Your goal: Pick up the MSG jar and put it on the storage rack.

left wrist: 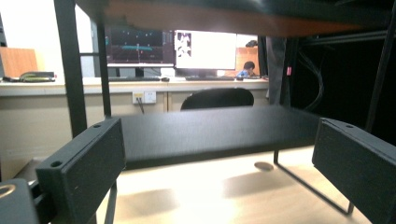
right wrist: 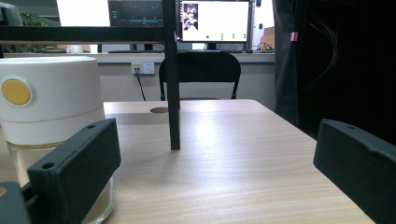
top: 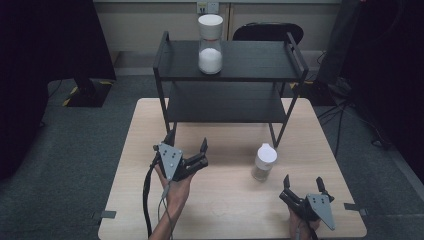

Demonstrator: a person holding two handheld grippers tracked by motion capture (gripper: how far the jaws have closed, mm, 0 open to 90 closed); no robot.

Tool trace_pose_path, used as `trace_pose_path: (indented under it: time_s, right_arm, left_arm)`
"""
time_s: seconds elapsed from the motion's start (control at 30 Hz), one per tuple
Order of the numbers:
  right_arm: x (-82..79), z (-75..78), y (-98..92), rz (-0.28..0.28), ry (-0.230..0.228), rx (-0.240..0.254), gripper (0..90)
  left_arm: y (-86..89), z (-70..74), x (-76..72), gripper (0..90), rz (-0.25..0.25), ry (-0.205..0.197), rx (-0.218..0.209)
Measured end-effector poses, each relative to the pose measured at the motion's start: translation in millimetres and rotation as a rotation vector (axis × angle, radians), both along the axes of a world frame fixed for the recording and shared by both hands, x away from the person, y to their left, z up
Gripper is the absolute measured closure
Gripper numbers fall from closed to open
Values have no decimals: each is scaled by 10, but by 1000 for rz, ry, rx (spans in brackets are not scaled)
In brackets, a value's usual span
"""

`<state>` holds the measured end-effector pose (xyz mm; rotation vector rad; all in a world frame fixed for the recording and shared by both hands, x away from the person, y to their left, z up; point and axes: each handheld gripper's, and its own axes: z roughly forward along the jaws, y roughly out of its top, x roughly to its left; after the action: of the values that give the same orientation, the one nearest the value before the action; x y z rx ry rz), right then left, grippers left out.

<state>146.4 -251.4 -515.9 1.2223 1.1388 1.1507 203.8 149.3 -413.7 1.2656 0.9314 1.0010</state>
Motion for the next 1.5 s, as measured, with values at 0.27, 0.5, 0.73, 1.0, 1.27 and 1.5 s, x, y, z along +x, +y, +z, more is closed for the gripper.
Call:
trace_pose_path:
  time_s: [0.27,0.5,0.73,1.0,1.27,1.5]
  right_arm:
    - [0,0,4,-2,0,0,0]
    - [0,0,3,-2,0,0,0]
    - [0,0,2,-1,0,0,0]
    - [1,0,4,-1,0,-1,0]
    - [0,0,2,-1,0,-1,0]
    - [0,0,2,-1,0,-1,0]
  left_arm:
    - [12,-434,-172,37,35,25,15]
    - [103,-628,-273,7,33,122,-112]
    - [50,-765,-377,26,93,102,-43]
    - [46,-869,-411,33,116,92,-27]
    - [91,-881,-387,23,104,97,-15]
    - [98,-931,-400,17,124,82,-11]
